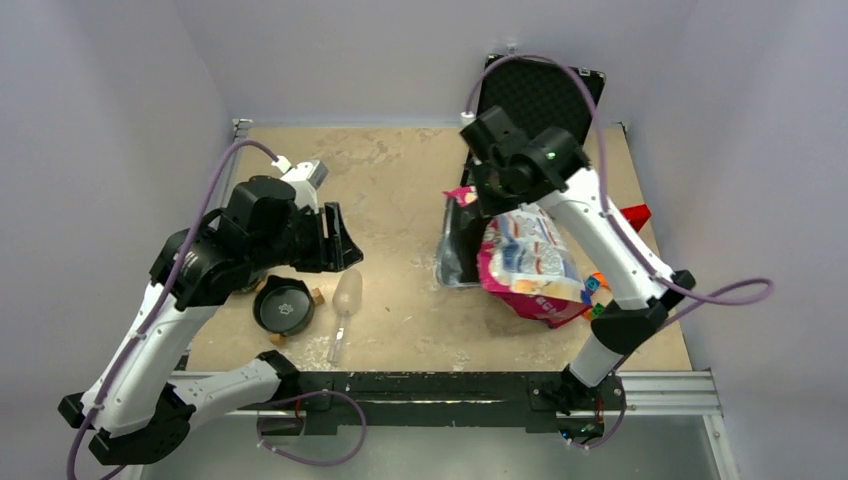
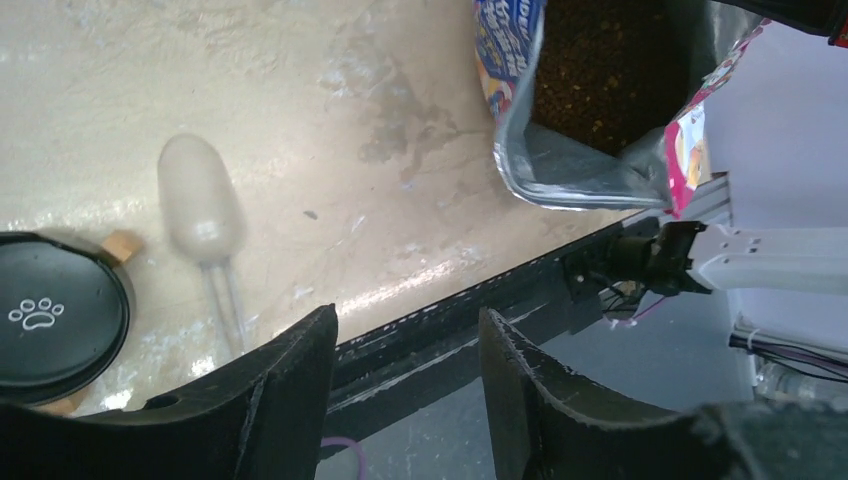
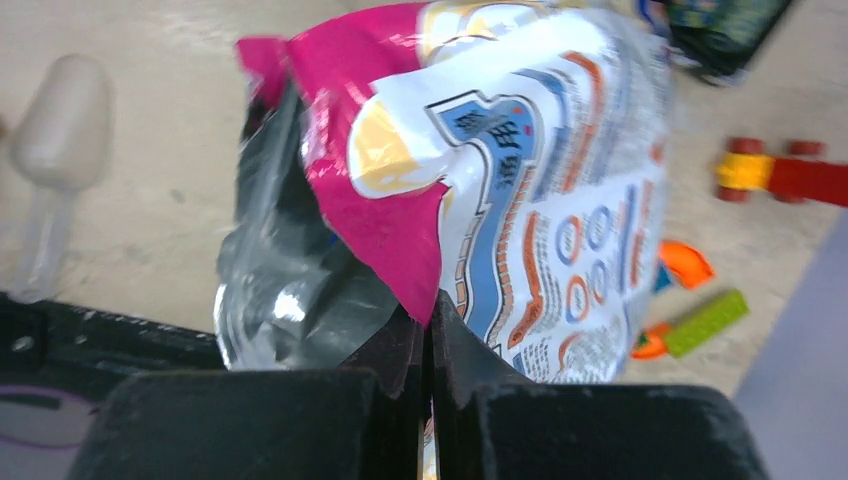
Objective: Serve the pet food
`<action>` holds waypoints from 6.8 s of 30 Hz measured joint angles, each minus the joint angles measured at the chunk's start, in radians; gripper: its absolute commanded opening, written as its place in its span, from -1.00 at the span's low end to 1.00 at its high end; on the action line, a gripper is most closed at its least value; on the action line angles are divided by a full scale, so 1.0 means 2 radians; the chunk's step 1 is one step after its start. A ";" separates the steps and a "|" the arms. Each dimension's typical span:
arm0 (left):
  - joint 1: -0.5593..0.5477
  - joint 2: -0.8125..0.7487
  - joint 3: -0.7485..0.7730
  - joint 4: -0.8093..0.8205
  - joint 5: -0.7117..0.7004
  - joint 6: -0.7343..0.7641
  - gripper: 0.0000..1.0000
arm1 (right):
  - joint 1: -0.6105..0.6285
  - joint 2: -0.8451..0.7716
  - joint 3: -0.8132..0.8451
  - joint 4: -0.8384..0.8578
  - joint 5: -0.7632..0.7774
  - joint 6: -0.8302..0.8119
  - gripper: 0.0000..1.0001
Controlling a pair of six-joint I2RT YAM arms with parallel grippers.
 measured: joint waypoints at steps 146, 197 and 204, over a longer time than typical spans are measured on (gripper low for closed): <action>0.039 0.290 -0.366 0.535 0.336 -0.054 -0.99 | 0.002 -0.235 -0.335 0.209 -0.089 -0.006 -1.00; -0.081 0.222 -0.431 0.614 -0.120 0.027 0.74 | 0.002 -0.235 -0.322 0.189 -0.100 0.001 -1.00; -0.121 0.272 -0.456 0.719 -0.196 0.049 0.70 | 0.002 -0.235 -0.322 0.189 -0.102 0.004 -1.00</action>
